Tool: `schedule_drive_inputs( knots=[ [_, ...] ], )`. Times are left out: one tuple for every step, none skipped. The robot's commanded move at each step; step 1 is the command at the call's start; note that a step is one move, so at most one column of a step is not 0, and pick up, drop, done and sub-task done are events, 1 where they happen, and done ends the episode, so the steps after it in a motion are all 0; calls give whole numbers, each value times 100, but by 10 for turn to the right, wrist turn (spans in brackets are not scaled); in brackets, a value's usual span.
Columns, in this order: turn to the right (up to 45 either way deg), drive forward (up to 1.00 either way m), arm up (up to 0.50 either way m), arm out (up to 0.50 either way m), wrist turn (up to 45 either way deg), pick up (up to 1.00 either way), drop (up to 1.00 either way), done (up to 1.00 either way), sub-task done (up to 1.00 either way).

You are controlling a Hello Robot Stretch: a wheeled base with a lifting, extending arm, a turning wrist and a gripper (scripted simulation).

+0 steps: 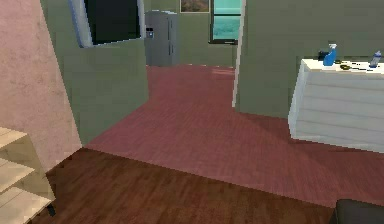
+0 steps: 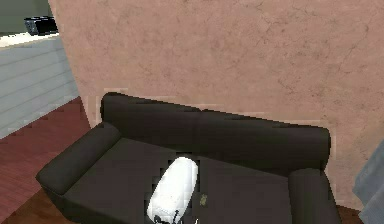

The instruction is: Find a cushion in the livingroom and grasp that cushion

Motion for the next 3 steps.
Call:
schedule_drive_inputs(
  knots=[
    [0,0,0,0,0,100,0,0,0],
    [0,0,10,0,0,0,0,0,0],
    [0,0,0,0,0,0,0,100,0]
  ],
)
